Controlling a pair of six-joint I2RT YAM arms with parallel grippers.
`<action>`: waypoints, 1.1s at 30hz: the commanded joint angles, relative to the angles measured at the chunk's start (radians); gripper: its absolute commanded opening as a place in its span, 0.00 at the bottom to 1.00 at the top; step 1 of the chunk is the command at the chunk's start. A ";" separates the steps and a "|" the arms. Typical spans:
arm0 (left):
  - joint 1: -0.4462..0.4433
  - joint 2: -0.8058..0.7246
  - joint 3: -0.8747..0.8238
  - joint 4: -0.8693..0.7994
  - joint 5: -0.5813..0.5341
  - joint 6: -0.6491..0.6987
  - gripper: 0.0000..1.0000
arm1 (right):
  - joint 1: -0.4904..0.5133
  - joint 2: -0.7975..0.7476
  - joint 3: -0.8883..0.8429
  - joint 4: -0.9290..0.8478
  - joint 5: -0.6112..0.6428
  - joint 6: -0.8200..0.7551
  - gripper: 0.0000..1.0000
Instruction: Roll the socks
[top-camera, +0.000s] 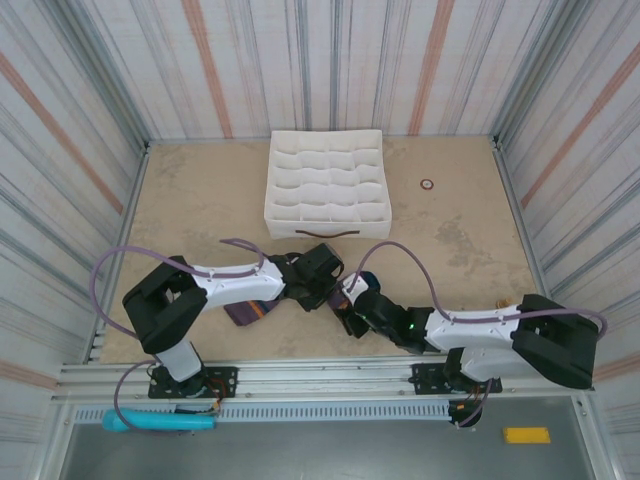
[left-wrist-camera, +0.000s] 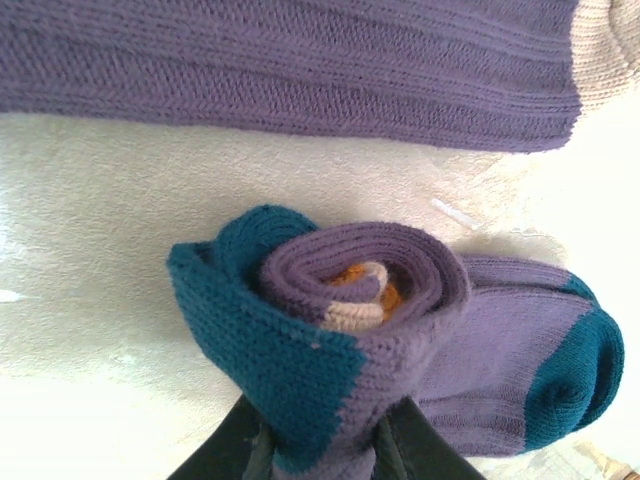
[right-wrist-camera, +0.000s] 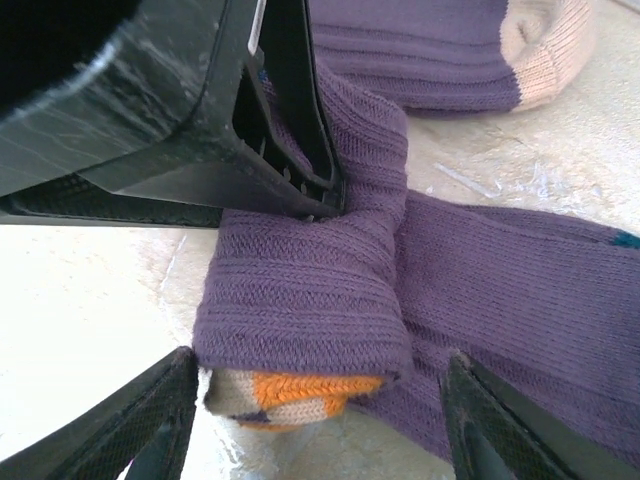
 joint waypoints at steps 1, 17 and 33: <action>0.000 0.028 0.010 -0.033 0.028 -0.016 0.00 | 0.008 0.035 0.023 0.060 0.026 -0.021 0.66; 0.006 0.047 -0.015 0.032 0.071 -0.032 0.00 | -0.020 0.070 0.010 0.044 0.020 0.036 0.26; 0.030 0.001 -0.016 0.044 0.019 0.043 0.63 | -0.101 -0.073 -0.100 -0.188 -0.108 0.438 0.00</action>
